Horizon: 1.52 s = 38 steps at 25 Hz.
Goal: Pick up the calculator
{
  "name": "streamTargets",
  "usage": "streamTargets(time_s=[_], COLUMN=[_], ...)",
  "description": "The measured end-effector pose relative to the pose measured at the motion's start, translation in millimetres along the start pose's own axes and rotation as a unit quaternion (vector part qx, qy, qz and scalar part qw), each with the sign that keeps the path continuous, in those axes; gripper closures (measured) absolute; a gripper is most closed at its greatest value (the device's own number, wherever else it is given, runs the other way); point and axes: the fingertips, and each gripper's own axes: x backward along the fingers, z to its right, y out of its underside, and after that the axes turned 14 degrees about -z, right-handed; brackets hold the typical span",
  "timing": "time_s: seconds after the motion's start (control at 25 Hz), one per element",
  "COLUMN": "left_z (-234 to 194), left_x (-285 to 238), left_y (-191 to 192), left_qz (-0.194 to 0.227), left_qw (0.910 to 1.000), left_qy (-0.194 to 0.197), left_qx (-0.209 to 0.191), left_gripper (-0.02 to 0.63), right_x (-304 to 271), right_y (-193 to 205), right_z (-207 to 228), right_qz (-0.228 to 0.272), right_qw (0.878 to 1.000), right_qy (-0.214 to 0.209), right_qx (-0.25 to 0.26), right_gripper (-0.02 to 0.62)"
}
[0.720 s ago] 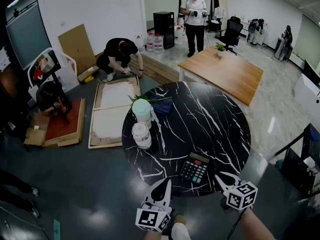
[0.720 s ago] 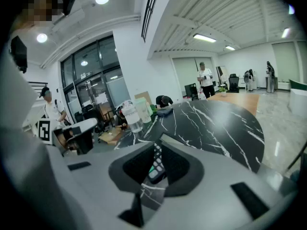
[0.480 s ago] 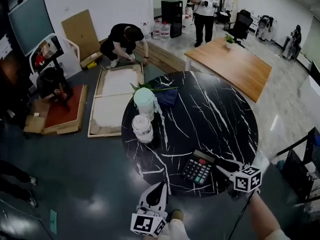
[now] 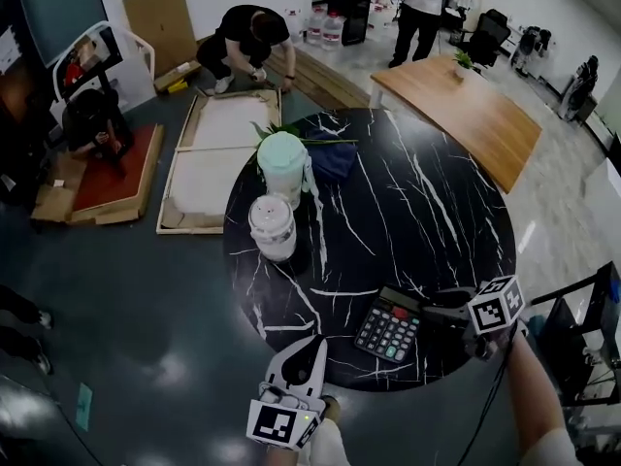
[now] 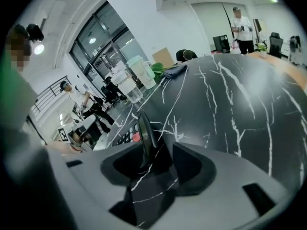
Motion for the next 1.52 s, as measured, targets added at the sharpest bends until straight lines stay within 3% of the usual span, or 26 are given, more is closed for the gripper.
streamTargets(time_s=[0.32, 0.44, 0.52, 0.64, 0.76, 1.04, 1.32, 1.52], left_z=[8, 7, 9, 12, 13, -1, 8, 38], left_x=[-17, -17, -17, -12, -5, 16, 21, 17], left_y=[-4, 1, 6, 14, 15, -2, -32, -66], left_qz=[0.011, 0.012, 0.008, -0.002, -0.008, -0.005, 0.002, 0.007], left_qw=[0.9999, 0.9999, 0.9998, 0.9998, 0.9997, 0.9998, 1.0000, 0.9991], left_qy=[0.011, 0.011, 0.014, 0.016, 0.016, -0.006, 0.003, 0.036], left_qx=[-0.005, 0.004, 0.007, 0.014, 0.016, 0.016, 0.002, -0.020], left_gripper=[0.599, 0.600, 0.599, 0.599, 0.598, 0.598, 0.598, 0.599], right_x=[-21, -32, -33, -34, -31, -10, 34, 81], right_y=[-5, -3, -6, -6, -5, 3, 10, 4], right_z=[-15, -21, -21, -27, -38, -54, -73, -106], right_qz=[-0.045, -0.067, -0.059, -0.048, -0.024, 0.057, 0.158, 0.237], right_qw=[0.987, 0.984, 0.982, 0.975, 0.967, 0.960, 0.938, 0.913], right_qy=[-0.151, -0.164, -0.174, -0.209, -0.237, -0.235, -0.232, -0.241], right_qx=[-0.029, -0.025, -0.037, -0.061, -0.086, -0.140, -0.202, -0.228], right_gripper=[0.426, 0.431, 0.489, 0.509, 0.522, 0.529, 0.531, 0.529])
